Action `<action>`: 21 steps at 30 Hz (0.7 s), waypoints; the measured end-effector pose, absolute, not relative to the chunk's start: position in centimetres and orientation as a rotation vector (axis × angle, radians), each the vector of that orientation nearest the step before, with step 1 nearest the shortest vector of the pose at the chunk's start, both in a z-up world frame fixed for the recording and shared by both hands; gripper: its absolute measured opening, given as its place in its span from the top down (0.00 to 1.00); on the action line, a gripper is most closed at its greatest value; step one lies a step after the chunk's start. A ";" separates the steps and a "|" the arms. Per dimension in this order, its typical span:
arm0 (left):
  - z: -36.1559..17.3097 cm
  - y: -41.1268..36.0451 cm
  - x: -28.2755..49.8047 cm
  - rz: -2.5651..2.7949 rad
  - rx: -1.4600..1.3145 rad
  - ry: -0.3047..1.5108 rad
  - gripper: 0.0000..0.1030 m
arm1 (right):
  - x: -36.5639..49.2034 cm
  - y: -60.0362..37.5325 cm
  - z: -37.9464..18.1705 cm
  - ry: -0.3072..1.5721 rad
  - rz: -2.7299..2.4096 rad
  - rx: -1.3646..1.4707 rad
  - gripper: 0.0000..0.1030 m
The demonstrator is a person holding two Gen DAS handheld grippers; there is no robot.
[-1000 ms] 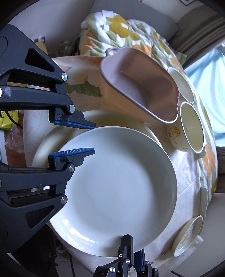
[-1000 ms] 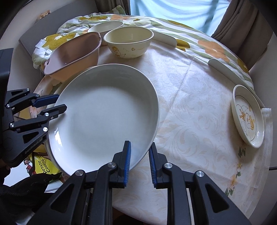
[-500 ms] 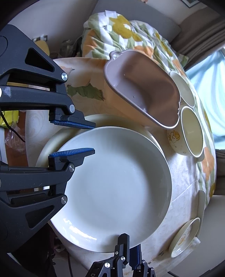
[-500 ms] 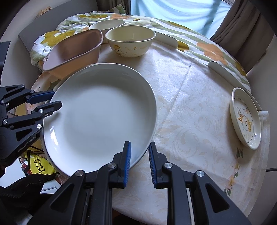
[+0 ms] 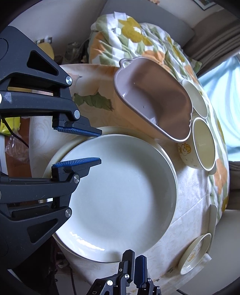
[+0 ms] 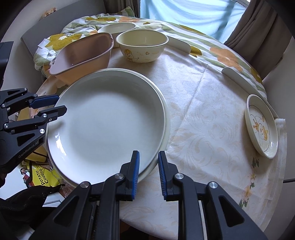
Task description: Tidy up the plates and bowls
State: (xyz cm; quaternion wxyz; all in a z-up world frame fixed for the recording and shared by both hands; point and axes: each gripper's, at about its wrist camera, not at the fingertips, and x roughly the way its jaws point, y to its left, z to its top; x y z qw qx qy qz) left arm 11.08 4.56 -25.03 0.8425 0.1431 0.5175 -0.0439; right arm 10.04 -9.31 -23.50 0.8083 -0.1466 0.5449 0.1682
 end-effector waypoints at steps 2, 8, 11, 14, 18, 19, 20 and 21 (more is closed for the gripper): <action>-25.0 4.5 11.0 -0.096 0.297 1.094 0.81 | 9.9 -9.3 -23.4 1.165 0.359 -0.305 0.82; -22.3 4.6 11.0 -0.115 0.243 1.048 0.80 | 9.9 -10.3 -21.4 1.118 0.352 -0.246 0.82; -19.6 4.5 11.4 -0.134 0.205 0.982 0.80 | 10.1 -11.8 -19.9 1.088 0.321 -0.180 0.82; -17.1 3.8 12.0 -0.186 0.164 0.921 0.77 | 10.1 -14.0 -18.2 1.038 0.283 -0.087 0.71; -15.0 2.2 13.3 -0.260 0.119 0.867 0.01 | 9.4 -17.4 -16.0 0.980 0.227 0.048 0.15; -14.4 2.1 13.4 -0.264 0.106 0.841 0.01 | 9.1 -18.3 -15.7 0.975 0.214 0.081 0.15; -13.8 1.6 13.6 -0.292 0.090 0.817 0.00 | 8.8 -19.1 -15.4 0.970 0.197 0.108 0.15; -13.6 1.1 14.2 -0.325 0.085 0.825 0.00 | 8.5 -20.0 -15.1 0.960 0.175 0.129 0.15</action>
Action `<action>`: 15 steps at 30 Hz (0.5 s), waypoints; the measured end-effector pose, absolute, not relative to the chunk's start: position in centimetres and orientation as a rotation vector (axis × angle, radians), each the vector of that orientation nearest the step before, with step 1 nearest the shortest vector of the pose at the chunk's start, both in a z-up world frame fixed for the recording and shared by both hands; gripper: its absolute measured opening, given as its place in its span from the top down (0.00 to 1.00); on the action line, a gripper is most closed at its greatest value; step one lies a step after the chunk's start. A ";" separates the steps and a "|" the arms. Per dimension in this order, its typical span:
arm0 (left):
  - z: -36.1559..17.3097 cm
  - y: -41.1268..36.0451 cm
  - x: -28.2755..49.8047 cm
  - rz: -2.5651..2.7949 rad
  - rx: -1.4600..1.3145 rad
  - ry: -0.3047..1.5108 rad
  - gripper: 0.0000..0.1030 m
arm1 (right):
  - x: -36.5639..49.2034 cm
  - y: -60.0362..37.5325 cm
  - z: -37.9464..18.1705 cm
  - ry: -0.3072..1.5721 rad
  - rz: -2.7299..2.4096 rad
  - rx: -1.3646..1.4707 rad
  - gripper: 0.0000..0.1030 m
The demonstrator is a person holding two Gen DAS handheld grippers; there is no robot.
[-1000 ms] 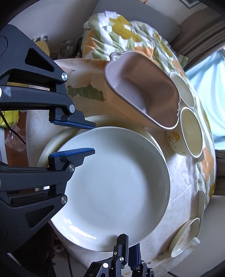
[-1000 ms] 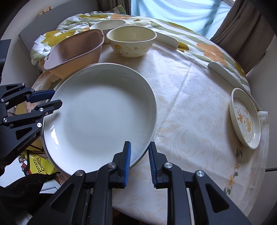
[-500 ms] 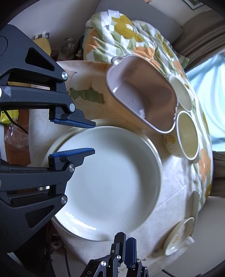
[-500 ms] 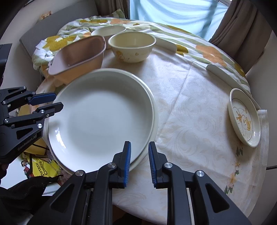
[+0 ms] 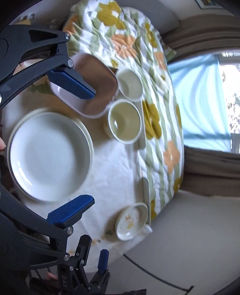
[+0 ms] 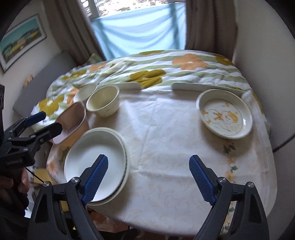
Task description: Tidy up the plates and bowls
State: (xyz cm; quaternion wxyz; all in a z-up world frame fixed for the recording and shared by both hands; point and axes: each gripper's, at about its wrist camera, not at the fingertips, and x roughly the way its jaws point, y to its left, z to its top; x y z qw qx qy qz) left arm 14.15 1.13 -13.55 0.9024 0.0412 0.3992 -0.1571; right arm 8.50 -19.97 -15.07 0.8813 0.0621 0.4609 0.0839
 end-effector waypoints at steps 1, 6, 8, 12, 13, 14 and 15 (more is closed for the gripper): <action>-13.4 0.6 14.7 -0.341 0.088 0.838 0.00 | 8.2 -20.8 -14.8 0.949 0.149 0.150 0.15; -11.9 -2.7 17.6 -0.464 0.109 0.857 0.00 | 6.8 -25.3 -12.9 0.919 0.014 0.250 0.05; -11.1 -4.7 18.8 -0.520 0.144 0.846 0.00 | 6.4 -27.3 -12.2 0.926 -0.054 0.276 0.05; -9.6 -8.5 21.4 -0.613 0.197 0.829 0.00 | 5.4 -30.9 -10.6 0.876 -0.187 0.350 0.05; -9.5 -9.7 22.3 -0.639 0.206 0.837 0.00 | 5.3 -31.5 -10.4 0.867 -0.213 0.362 0.05; -9.6 -10.5 23.0 -0.656 0.209 0.845 0.00 | 5.4 -32.4 -10.3 0.867 -0.231 0.384 0.05; -9.8 -11.7 23.9 -0.676 0.215 0.862 0.00 | 5.7 -33.1 -10.5 0.876 -0.231 0.404 0.05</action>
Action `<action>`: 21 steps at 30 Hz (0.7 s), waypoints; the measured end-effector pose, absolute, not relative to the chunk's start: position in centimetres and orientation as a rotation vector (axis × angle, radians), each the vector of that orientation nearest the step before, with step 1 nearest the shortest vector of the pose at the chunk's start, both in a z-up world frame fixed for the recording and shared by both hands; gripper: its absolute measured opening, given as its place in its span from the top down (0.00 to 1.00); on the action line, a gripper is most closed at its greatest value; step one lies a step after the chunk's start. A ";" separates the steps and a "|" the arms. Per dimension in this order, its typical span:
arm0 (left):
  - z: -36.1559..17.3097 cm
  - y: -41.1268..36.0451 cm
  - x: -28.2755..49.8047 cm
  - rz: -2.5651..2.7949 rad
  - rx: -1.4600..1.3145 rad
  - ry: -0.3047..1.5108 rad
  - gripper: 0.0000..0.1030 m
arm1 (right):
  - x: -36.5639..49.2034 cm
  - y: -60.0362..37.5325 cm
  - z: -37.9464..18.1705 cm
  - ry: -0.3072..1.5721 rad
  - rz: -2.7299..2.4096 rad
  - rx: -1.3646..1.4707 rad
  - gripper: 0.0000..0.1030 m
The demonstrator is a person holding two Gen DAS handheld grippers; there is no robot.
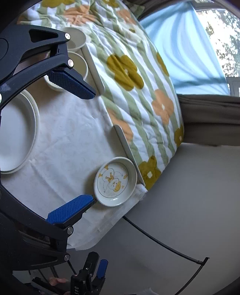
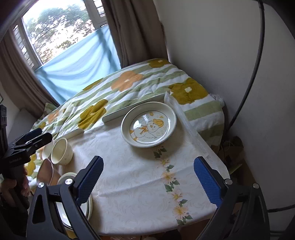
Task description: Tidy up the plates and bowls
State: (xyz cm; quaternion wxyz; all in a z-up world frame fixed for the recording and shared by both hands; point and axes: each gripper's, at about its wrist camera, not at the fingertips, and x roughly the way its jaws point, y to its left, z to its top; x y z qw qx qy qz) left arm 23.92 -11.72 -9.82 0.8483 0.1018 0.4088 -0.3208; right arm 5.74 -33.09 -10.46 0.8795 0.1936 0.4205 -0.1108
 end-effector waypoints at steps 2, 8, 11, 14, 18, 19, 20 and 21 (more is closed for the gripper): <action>-10.6 -13.7 25.6 -0.710 0.212 0.903 0.00 | 6.8 -34.6 -11.4 0.898 -0.232 0.440 0.05; -15.2 -18.9 29.9 -0.763 0.208 1.027 0.01 | 10.3 -37.6 -16.4 0.947 -0.234 0.548 0.06; -17.5 -21.2 31.4 -0.780 0.266 1.056 0.14 | 11.8 -38.9 -19.0 0.960 -0.229 0.625 0.19; -20.1 -23.0 33.0 -0.797 0.279 1.109 0.22 | 13.4 -40.0 -20.9 0.972 -0.218 0.683 0.27; -23.2 -25.1 35.0 -0.806 0.272 1.174 0.40 | 15.2 -40.9 -22.9 1.009 -0.207 0.717 0.43; -23.8 -25.4 35.4 -0.808 0.271 1.186 0.41 | 15.5 -41.0 -23.3 1.014 -0.213 0.715 0.45; -24.3 -25.8 35.8 -0.812 0.273 1.195 0.45 | 15.8 -41.1 -23.5 1.017 -0.218 0.715 0.48; -24.8 -26.2 36.2 -0.812 0.281 1.202 0.48 | 16.0 -41.2 -23.8 1.016 -0.220 0.719 0.50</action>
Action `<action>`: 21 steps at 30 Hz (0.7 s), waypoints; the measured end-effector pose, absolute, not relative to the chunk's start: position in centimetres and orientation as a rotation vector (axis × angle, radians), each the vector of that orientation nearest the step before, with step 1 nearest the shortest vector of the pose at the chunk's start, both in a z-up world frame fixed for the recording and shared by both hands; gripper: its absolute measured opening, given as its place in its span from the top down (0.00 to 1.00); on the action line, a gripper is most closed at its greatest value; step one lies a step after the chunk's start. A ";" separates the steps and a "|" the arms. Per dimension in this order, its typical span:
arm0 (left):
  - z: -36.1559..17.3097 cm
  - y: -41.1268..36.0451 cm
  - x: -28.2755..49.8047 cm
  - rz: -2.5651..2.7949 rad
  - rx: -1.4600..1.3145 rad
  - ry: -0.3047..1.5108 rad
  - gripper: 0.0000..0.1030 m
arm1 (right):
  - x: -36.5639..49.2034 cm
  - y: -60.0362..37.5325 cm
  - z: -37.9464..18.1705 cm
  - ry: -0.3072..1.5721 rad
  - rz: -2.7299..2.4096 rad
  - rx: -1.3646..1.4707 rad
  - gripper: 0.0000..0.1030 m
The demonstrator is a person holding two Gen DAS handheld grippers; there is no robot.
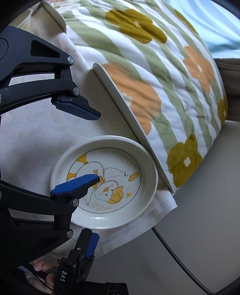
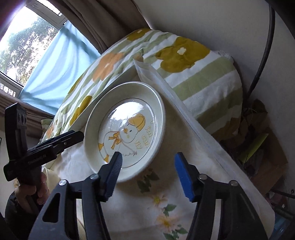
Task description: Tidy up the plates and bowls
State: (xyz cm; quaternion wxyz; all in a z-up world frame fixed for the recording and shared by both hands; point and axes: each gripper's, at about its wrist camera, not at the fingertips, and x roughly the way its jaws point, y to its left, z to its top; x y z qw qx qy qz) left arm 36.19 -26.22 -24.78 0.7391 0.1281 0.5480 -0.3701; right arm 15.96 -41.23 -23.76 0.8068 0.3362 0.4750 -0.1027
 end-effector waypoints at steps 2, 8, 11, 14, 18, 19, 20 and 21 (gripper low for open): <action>-25.5 -26.8 36.7 -0.816 0.287 1.218 0.51 | 16.3 -41.6 -24.3 1.019 -0.224 0.737 0.55; -26.9 -28.1 37.6 -0.835 0.313 1.234 0.67 | 17.2 -42.1 -25.4 1.023 -0.230 0.756 0.68; -27.2 -28.3 37.7 -0.841 0.337 1.228 0.76 | 17.7 -42.2 -25.6 1.019 -0.224 0.753 0.72; -27.5 -28.4 37.8 -0.840 0.351 1.224 0.82 | 17.9 -42.1 -25.8 1.018 -0.225 0.752 0.77; -27.9 -28.3 37.6 -0.846 0.367 1.214 0.84 | 18.3 -41.8 -26.1 1.024 -0.231 0.739 0.83; -27.9 -28.3 37.6 -0.848 0.370 1.212 0.84 | 18.2 -41.8 -26.2 1.022 -0.233 0.740 0.84; -27.9 -28.3 37.5 -0.849 0.371 1.211 0.84 | 18.1 -41.9 -26.3 1.021 -0.234 0.744 0.86; -27.8 -28.3 37.5 -0.845 0.373 1.207 0.84 | 18.2 -42.0 -26.4 1.022 -0.231 0.751 0.86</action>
